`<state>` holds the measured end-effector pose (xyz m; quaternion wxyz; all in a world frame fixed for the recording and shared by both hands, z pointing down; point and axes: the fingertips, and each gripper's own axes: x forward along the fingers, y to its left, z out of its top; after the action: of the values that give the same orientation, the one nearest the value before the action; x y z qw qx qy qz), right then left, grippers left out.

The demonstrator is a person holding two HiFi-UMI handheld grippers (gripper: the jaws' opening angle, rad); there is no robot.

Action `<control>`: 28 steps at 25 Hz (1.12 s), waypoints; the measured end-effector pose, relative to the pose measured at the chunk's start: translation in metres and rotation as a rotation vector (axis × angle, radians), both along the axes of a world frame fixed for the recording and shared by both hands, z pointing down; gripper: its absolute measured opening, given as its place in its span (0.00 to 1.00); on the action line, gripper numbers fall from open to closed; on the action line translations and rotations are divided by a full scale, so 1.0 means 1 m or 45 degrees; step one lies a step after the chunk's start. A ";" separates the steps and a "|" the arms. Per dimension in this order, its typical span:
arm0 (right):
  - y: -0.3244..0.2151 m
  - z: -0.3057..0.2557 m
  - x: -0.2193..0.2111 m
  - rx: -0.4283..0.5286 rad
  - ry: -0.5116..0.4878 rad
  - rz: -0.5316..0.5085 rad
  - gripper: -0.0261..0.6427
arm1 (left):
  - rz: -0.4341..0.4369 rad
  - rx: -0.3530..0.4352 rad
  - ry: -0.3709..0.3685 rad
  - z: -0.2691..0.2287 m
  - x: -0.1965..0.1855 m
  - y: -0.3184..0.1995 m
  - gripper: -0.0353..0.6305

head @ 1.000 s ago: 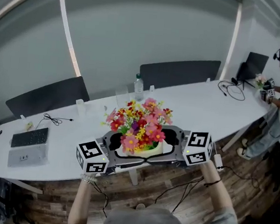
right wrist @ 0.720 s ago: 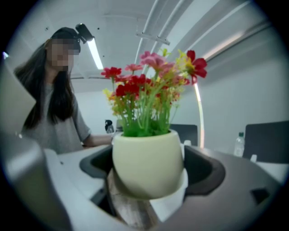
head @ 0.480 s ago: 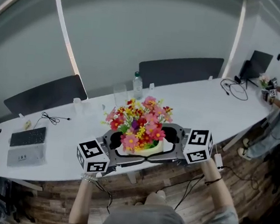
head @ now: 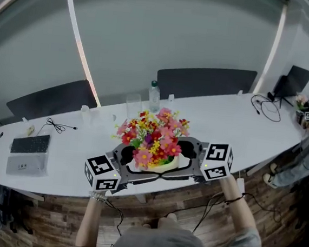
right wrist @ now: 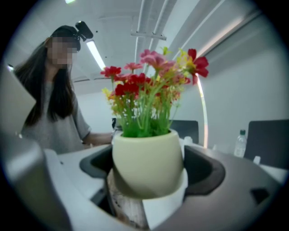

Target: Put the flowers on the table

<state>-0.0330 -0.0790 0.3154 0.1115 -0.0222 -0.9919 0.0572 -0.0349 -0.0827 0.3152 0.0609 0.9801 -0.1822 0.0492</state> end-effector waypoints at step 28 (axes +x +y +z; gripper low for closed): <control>-0.107 0.032 0.015 -0.043 -0.004 -0.177 0.74 | -0.182 -0.037 -0.032 0.031 0.015 -0.106 0.76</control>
<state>-0.0183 -0.1862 0.3473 0.1131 -0.0929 -0.9870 0.0661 -0.0203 -0.1891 0.3457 0.0763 0.9630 -0.2516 0.0597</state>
